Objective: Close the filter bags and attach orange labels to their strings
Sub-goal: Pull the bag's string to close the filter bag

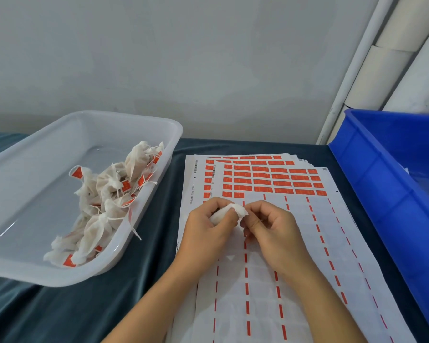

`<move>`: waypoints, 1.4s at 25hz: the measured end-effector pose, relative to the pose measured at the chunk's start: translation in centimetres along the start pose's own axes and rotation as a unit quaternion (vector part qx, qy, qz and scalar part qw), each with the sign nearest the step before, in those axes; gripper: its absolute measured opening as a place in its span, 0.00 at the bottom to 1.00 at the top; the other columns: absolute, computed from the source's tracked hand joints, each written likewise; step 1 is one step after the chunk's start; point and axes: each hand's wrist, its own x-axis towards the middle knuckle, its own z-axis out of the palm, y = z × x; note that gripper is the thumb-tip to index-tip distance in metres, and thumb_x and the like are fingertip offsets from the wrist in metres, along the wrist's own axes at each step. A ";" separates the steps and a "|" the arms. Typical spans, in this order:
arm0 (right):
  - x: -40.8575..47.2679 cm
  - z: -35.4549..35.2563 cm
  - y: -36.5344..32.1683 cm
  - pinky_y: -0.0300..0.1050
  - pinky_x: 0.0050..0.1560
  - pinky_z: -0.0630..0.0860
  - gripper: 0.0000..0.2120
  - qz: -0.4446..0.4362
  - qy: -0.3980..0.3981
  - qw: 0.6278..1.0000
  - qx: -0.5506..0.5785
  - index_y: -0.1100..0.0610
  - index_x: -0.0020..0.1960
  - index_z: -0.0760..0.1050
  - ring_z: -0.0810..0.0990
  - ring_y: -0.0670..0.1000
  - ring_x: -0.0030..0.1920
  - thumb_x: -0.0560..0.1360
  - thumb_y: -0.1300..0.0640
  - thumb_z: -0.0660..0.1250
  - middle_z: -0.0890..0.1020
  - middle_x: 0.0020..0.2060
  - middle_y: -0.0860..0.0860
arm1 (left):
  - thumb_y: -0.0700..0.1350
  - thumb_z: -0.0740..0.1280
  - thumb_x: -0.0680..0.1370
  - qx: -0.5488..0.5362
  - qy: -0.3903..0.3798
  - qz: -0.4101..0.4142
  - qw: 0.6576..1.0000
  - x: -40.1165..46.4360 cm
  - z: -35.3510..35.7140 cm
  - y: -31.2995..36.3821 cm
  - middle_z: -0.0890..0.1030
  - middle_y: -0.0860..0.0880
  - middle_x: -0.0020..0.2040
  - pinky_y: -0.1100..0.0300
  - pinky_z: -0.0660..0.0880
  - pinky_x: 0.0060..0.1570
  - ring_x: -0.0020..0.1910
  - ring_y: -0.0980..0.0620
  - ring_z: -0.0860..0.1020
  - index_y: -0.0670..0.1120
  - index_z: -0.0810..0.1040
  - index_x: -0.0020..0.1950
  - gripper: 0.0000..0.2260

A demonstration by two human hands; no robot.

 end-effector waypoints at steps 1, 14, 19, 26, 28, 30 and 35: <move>0.0 0.0 0.0 0.35 0.42 0.82 0.05 -0.006 0.006 1.000 -0.012 0.43 0.52 0.82 0.84 0.43 0.45 0.81 0.47 0.67 0.84 0.43 0.38 | 0.49 0.71 0.81 0.001 0.002 -0.010 1.000 0.1 0.0 -0.1 0.86 0.55 0.45 0.62 0.81 0.47 0.50 0.54 0.83 0.53 0.84 0.46 0.04; -0.3 -0.1 -0.8 0.24 0.48 0.75 0.05 -0.110 0.083 0.990 -0.016 0.37 0.49 0.80 0.82 0.36 0.53 0.75 0.42 0.67 0.83 0.47 0.30 | 0.58 0.65 0.81 -0.014 -0.115 -0.053 0.992 -0.2 -0.6 1.3 0.85 0.54 0.43 0.63 0.77 0.49 0.47 0.55 0.83 0.54 0.84 0.41 0.14; -0.4 0.3 -0.8 0.29 0.52 0.78 0.04 -0.140 0.112 0.983 -0.040 0.42 0.50 0.80 0.81 0.41 0.54 0.76 0.45 0.69 0.83 0.47 0.35 | 0.57 0.66 0.81 -0.068 -0.134 -0.082 0.985 -0.2 -0.9 1.6 0.83 0.48 0.42 0.51 0.77 0.58 0.46 0.51 0.80 0.52 0.83 0.39 0.15; -0.6 0.3 -0.4 0.36 0.59 0.79 0.07 -0.254 0.103 0.955 -0.115 0.53 0.53 0.84 0.82 0.44 0.56 0.78 0.54 0.69 0.85 0.53 0.43 | 0.58 0.65 0.78 -0.087 -0.096 -0.105 0.986 0.0 -1.0 0.9 0.86 0.44 0.47 0.37 0.77 0.65 0.53 0.42 0.84 0.43 0.83 0.44 0.19; -0.7 0.3 -0.5 0.34 0.60 0.79 0.09 -0.254 0.099 0.954 -0.123 0.53 0.55 0.84 0.82 0.43 0.57 0.78 0.50 0.70 0.85 0.54 0.43 | 0.58 0.64 0.78 -0.088 -0.091 -0.112 0.986 0.1 -1.1 0.7 0.87 0.44 0.49 0.38 0.77 0.65 0.55 0.41 0.84 0.44 0.85 0.47 0.19; -0.6 0.3 -0.5 0.32 0.59 0.77 0.12 -0.253 0.108 0.952 -0.132 0.53 0.55 0.84 0.82 0.41 0.56 0.78 0.47 0.70 0.85 0.54 0.43 | 0.58 0.64 0.78 -0.085 -0.088 -0.110 0.986 0.1 -1.0 0.6 0.87 0.44 0.49 0.38 0.77 0.66 0.56 0.42 0.84 0.44 0.85 0.47 0.19; -0.5 0.2 0.1 0.33 0.61 0.78 0.11 -0.294 0.129 0.927 -0.192 0.56 0.56 0.85 0.82 0.42 0.55 0.76 0.52 0.74 0.86 0.53 0.48 | 0.59 0.64 0.78 -0.076 -0.084 -0.115 0.987 0.1 -0.7 0.4 0.87 0.46 0.49 0.40 0.77 0.67 0.56 0.43 0.84 0.45 0.86 0.46 0.20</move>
